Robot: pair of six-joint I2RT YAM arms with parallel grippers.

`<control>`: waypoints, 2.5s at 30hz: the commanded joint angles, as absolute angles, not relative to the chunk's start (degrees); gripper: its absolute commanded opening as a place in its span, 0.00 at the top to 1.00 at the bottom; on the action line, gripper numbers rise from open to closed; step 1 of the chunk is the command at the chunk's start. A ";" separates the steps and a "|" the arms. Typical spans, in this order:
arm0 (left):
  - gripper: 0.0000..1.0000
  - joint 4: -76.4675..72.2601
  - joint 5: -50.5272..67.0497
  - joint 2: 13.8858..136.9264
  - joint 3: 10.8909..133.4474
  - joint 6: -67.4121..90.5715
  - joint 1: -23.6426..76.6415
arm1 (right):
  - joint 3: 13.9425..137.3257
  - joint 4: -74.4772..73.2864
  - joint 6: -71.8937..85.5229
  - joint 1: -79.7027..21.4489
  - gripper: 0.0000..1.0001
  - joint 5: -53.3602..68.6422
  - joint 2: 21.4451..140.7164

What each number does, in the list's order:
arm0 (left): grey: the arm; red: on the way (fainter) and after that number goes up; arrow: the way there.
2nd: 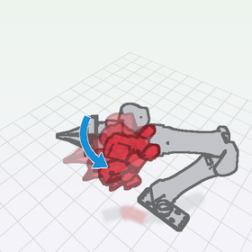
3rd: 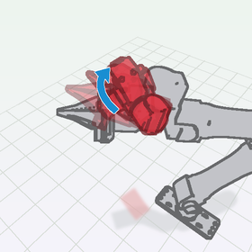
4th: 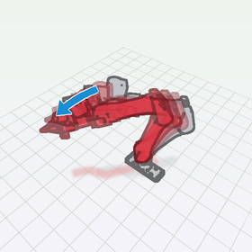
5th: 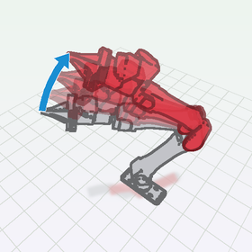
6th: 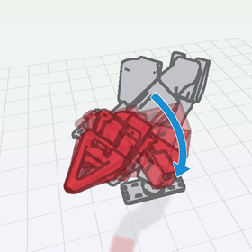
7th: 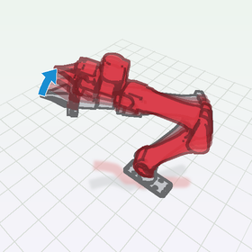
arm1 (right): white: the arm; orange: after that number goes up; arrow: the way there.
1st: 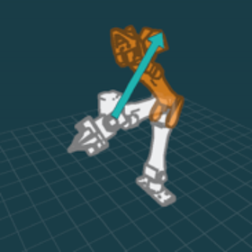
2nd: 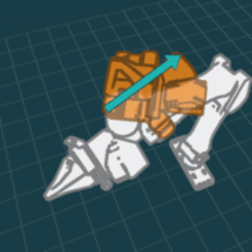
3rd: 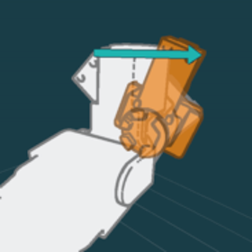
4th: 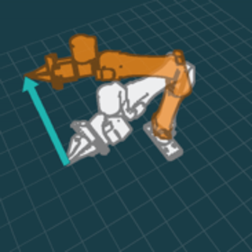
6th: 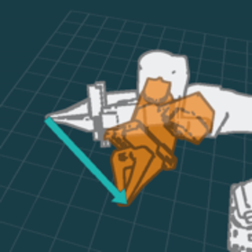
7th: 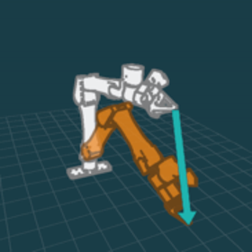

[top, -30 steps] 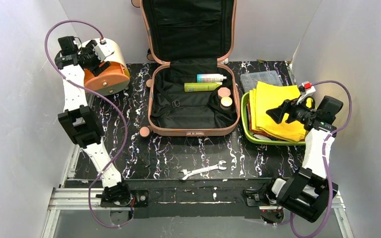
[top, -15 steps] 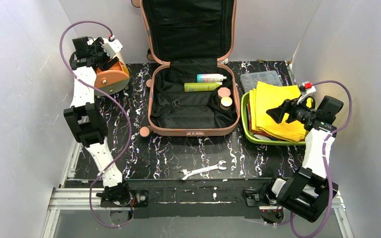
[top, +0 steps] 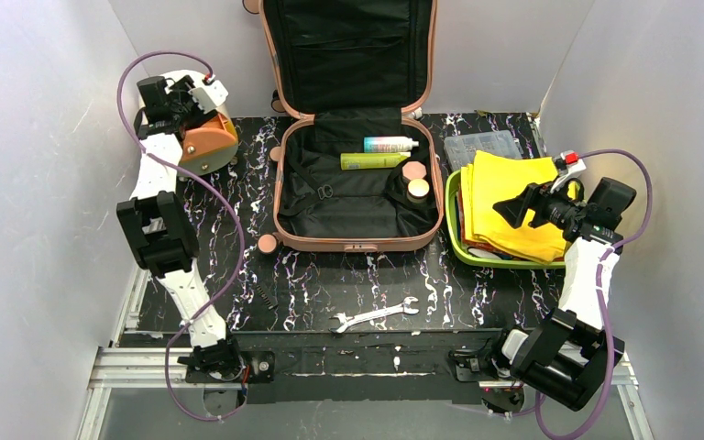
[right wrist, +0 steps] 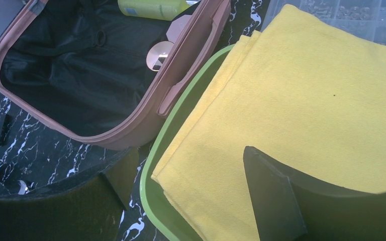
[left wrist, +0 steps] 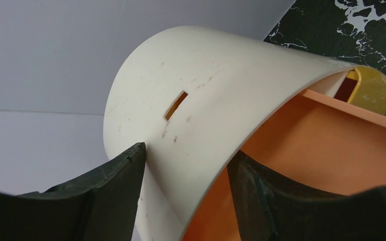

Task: Open, take out, and arrange the luggage
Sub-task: Move the storage box to the corner of the board.

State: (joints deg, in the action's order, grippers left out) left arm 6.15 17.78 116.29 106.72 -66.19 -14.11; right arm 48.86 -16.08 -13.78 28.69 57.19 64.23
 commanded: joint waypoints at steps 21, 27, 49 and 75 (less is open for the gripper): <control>1.00 1.86 14.62 106.51 98.32 -62.73 -13.11 | 48.60 -13.97 -13.46 29.53 0.15 59.32 64.16; 1.00 0.58 14.83 102.88 94.90 -61.48 -11.39 | 48.73 -13.89 -13.05 29.49 0.15 59.51 64.42; 1.00 7.97 -4.13 91.32 86.50 -57.44 1.00 | 48.86 -13.92 -12.70 29.62 0.14 60.33 63.94; 1.00 2.22 -17.88 79.90 75.40 -69.66 0.09 | 49.13 -15.07 -12.31 31.09 0.14 64.95 61.16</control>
